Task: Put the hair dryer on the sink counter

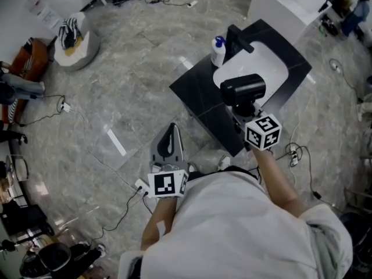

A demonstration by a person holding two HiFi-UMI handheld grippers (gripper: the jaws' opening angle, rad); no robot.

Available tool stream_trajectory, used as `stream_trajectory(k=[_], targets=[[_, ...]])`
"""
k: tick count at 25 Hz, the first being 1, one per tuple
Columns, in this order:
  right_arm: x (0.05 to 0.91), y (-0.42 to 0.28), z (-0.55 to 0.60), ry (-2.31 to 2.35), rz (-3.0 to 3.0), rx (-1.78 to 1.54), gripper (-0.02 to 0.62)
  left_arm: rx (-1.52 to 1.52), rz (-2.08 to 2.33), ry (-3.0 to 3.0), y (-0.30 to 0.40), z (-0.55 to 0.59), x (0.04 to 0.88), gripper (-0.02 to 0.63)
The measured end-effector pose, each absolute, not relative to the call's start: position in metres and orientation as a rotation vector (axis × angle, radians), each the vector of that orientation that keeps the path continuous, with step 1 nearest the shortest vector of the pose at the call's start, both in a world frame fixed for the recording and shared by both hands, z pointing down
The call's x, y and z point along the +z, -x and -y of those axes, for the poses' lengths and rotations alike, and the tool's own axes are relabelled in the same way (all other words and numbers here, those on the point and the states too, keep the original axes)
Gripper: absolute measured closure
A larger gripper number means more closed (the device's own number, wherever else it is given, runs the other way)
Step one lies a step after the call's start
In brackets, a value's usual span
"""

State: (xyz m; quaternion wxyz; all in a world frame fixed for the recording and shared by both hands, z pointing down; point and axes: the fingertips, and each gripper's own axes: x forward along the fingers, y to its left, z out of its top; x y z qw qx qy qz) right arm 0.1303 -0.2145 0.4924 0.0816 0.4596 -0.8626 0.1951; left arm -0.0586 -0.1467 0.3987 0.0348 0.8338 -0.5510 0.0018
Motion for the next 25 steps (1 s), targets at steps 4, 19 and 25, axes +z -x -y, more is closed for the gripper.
stream_trajectory(k=[4, 19, 25], targets=[[0.506, -0.128, 0.222, -1.352, 2.559, 0.598, 0.439, 0.013, 1.704, -2.563, 0.062, 0.150, 0.397, 0.603], [0.574, -0.126, 0.230, -1.296, 2.446, 0.726, 0.440, 0.026, 1.719, -2.545, 0.068, 0.150, 0.402, 0.604], [0.592, -0.125, 0.232, -1.281, 2.416, 0.789, 0.440, 0.028, 1.738, -2.531, 0.071, 0.150, 0.401, 0.604]])
